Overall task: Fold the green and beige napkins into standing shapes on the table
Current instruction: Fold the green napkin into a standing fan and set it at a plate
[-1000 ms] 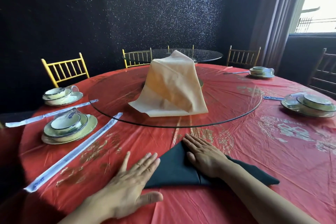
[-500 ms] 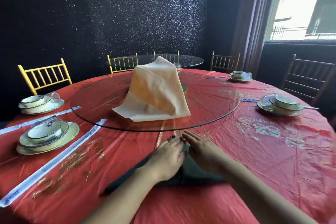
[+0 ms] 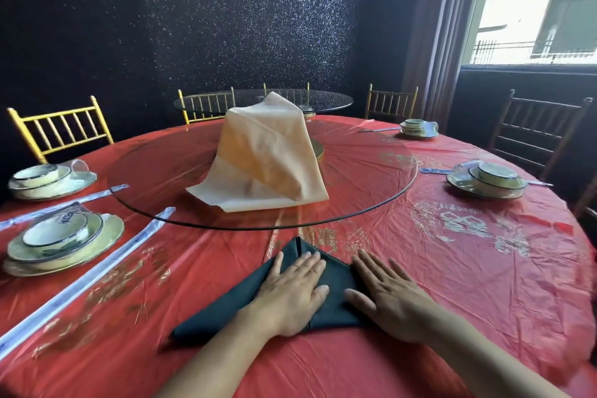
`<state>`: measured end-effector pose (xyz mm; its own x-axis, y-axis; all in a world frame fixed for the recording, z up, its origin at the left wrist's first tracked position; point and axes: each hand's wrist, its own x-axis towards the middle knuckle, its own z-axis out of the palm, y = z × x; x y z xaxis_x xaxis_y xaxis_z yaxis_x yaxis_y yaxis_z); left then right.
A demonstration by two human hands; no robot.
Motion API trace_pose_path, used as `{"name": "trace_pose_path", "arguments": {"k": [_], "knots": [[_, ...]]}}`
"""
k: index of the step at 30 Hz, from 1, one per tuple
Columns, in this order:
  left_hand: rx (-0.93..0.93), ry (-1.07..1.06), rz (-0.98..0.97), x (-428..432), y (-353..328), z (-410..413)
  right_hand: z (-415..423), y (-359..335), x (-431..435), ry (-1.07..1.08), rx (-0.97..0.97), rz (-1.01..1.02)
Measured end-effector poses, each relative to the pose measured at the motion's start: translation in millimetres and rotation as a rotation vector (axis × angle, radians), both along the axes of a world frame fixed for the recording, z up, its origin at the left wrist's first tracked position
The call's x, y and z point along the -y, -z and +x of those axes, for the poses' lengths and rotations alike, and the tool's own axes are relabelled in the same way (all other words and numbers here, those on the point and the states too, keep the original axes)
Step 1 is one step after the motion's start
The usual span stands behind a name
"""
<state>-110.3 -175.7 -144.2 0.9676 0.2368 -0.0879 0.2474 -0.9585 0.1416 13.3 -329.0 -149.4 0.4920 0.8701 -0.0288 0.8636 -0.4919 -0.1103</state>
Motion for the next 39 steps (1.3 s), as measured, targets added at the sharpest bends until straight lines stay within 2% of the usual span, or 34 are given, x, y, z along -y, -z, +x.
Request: {"name": "trace_pose_path", "arguments": {"k": [7,10,17,21,32,35,39], "knots": [[-0.010,-0.001,-0.018,0,-2,1,14,-6,37,0.135,0.016,-0.086],[0.008,0.000,-0.020,0,-1,0,21,-18,41,0.187,0.017,-0.027],[0.026,0.005,-0.012,1,-3,0,-17,-20,-40,-0.109,0.020,0.109],[0.012,0.001,0.013,1,-3,1,-13,-3,-54,-0.111,-0.065,0.076],[0.013,0.003,-0.035,-1,2,2,22,1,23,0.046,0.051,-0.067],[0.027,0.001,-0.037,-1,2,1,23,-6,27,0.076,0.107,-0.030],[0.078,0.004,-0.068,-1,2,0,-2,-23,4,-0.011,0.108,0.099]]}}
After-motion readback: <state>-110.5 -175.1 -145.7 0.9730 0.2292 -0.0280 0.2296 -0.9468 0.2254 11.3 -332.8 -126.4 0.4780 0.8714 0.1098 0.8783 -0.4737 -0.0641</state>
